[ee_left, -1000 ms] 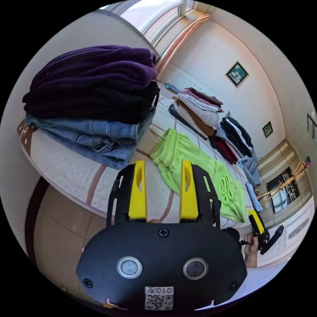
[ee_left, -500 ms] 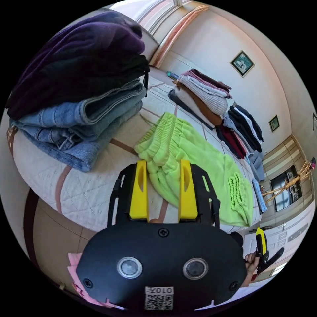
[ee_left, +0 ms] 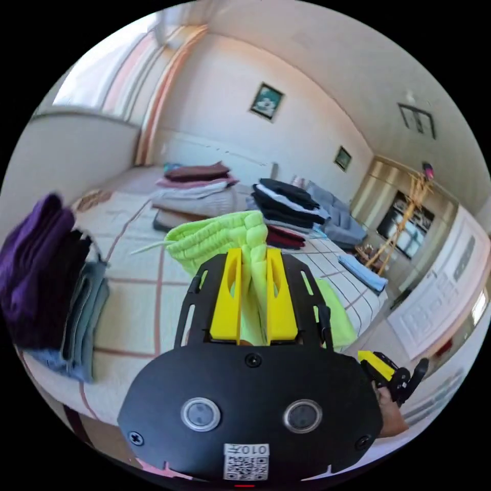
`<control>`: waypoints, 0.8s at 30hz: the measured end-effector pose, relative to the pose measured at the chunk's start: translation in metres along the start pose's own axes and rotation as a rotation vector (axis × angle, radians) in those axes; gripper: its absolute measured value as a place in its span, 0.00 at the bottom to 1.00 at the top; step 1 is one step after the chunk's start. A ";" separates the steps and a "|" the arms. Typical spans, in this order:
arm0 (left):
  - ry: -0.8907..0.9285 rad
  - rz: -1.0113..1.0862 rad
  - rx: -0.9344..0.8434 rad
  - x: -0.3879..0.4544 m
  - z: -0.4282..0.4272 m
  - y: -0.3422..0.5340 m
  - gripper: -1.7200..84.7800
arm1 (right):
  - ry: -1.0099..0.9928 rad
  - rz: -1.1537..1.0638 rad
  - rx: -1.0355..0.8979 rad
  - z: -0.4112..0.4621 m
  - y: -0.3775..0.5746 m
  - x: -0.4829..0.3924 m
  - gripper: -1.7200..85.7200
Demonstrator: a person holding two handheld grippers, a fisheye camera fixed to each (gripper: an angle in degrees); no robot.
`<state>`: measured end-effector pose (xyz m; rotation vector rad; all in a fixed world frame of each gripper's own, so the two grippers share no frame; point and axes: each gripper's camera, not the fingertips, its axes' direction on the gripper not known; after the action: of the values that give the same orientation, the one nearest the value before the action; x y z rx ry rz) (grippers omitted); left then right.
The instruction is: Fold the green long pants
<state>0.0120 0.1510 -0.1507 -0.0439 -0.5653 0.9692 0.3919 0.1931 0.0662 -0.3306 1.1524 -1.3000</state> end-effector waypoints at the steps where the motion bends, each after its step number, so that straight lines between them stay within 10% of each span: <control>1: 0.021 0.122 0.024 0.057 0.010 -0.015 0.13 | 0.006 0.009 0.001 -0.001 0.001 0.003 0.03; 8: 0.195 0.655 -0.339 0.350 0.175 0.053 0.16 | 0.068 0.154 -0.030 -0.007 0.018 0.050 0.04; 24: 0.056 0.675 -0.336 0.229 0.181 0.138 0.14 | -0.201 0.389 0.003 0.067 -0.053 0.184 0.10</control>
<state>-0.0802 0.3735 0.0650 -0.5911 -0.6717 1.5091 0.3865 -0.0092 0.0489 -0.2156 0.9855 -0.9059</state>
